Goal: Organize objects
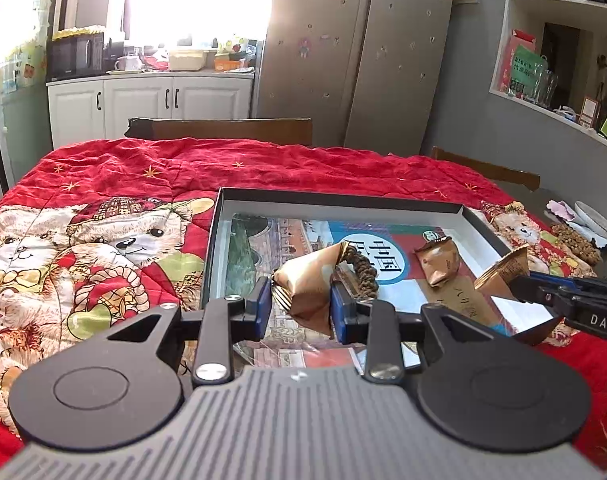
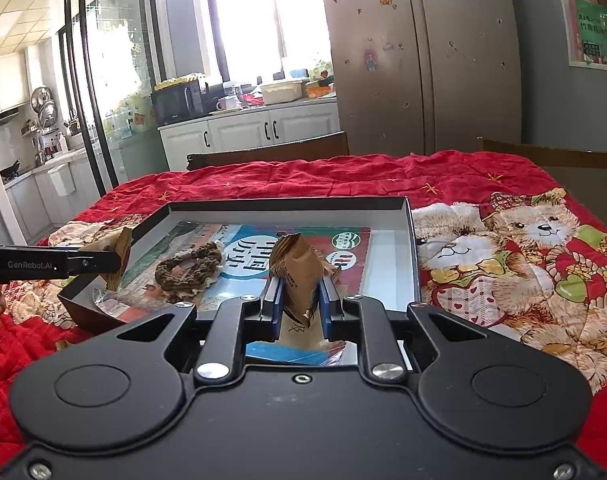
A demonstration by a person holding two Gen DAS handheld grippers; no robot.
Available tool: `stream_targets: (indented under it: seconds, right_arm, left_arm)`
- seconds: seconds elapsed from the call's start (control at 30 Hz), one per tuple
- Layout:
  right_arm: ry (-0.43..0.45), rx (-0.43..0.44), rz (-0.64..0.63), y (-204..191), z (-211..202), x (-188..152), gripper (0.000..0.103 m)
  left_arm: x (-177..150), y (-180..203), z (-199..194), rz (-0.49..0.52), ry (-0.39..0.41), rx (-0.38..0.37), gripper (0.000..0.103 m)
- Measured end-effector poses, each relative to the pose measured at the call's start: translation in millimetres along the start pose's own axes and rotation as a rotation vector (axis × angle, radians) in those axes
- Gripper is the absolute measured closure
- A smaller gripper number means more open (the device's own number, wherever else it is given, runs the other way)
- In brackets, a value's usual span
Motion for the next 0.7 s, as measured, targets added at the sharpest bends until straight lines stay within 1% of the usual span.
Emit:
stream_targets:
  seconds: [0.27, 0.7]
  right_arm:
    - [-0.023, -0.007, 0.001, 3.8, 14.5, -5.9, 0.085]
    - [-0.062, -0.006, -0.006, 4.8, 27.0, -15.2, 0.085]
  left_arm:
    - [-5.8, -2.4, 11.6, 0.014, -0.019, 0.017, 0.068]
    - [-13.8, -2.8, 23.1, 0.057, -0.041, 0.038, 0.068]
Point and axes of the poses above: each gripper's, at about its wrist camera, not at the fingertips, and z roughly the way its jaws point, y to its right, x to its top, the point moved 7 cm from there along z, roughly the way its jaws point, and after that the axes turned 14 degrees about y, right-handed, at the moved point
